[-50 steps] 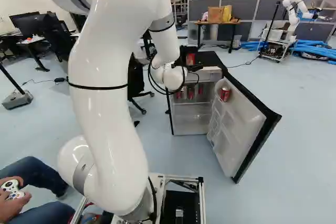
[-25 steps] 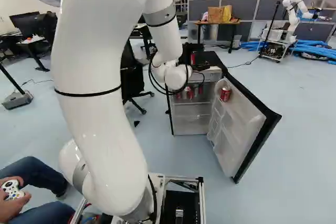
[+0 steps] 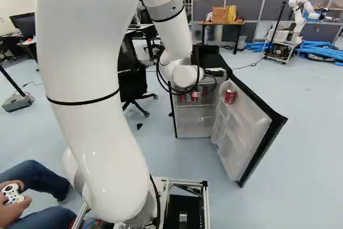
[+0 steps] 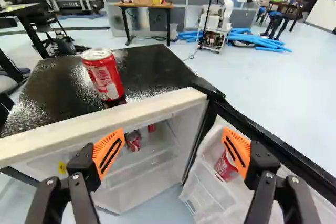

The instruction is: Grab a drink from the fridge

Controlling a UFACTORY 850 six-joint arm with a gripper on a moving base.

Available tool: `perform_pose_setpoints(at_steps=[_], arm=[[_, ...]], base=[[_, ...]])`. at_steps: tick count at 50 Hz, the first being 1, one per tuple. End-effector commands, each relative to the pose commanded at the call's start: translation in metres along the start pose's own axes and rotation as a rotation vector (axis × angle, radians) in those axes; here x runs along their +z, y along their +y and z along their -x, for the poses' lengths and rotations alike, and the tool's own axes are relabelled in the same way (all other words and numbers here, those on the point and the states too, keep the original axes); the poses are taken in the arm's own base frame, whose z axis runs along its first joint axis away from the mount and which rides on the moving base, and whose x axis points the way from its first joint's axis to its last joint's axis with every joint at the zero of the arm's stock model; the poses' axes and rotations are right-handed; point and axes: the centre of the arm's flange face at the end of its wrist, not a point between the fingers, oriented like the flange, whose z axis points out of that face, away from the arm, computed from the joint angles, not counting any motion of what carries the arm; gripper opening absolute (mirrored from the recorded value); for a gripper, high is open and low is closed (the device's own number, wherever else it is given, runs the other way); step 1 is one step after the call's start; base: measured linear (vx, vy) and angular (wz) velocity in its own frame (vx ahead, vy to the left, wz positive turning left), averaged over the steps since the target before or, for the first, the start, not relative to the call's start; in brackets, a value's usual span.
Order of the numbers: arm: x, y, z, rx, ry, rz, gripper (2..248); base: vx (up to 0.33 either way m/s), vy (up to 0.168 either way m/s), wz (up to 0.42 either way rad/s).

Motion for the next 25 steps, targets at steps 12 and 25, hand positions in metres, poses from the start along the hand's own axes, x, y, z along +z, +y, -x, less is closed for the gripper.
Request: perform_pose_setpoints(at_steps=[12, 25], arm=[[-0.002, 0.019, -0.002, 0.025, -0.097, 0.041, 247], [-0.003, 0.038, -0.005, 0.057, -0.198, 0.081, 247]], base=[[0.0, 0.0, 0.0], [0.0, 0.0, 0.0]])
